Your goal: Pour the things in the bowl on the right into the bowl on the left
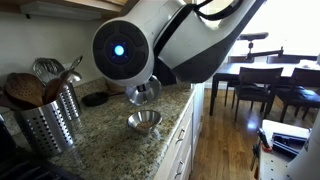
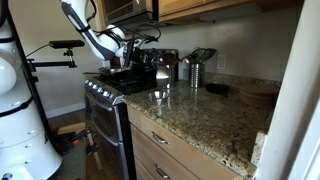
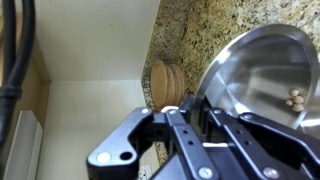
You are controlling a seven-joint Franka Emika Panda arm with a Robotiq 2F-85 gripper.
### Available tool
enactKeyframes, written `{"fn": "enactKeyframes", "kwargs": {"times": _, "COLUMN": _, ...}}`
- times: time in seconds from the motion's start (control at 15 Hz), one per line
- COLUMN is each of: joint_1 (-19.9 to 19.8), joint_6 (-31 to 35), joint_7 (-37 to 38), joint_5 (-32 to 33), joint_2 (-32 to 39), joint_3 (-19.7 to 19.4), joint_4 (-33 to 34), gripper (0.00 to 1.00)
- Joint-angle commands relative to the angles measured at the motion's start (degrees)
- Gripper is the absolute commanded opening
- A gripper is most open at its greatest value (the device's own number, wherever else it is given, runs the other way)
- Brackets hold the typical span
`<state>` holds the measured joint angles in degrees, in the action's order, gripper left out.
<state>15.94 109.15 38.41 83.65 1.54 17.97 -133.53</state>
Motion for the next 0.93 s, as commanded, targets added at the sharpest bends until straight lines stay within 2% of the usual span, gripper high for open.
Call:
{"fn": "enactKeyframes", "kwargs": {"times": 0.0, "joint_1": 1.2, "joint_6": -2.7, "joint_7": 2.4, "joint_5": 2.6, "joint_2": 0.2, "joint_3": 0.3, "joint_4": -0.9, "gripper": 0.02}}
{"fn": "enactKeyframes", "kwargs": {"times": 0.87, "joint_1": 1.9, "joint_6": -4.8, "joint_7": 3.2, "joint_5": 5.2, "joint_2": 0.8, "joint_3": 1.4, "joint_4": -1.2, "gripper": 0.02}}
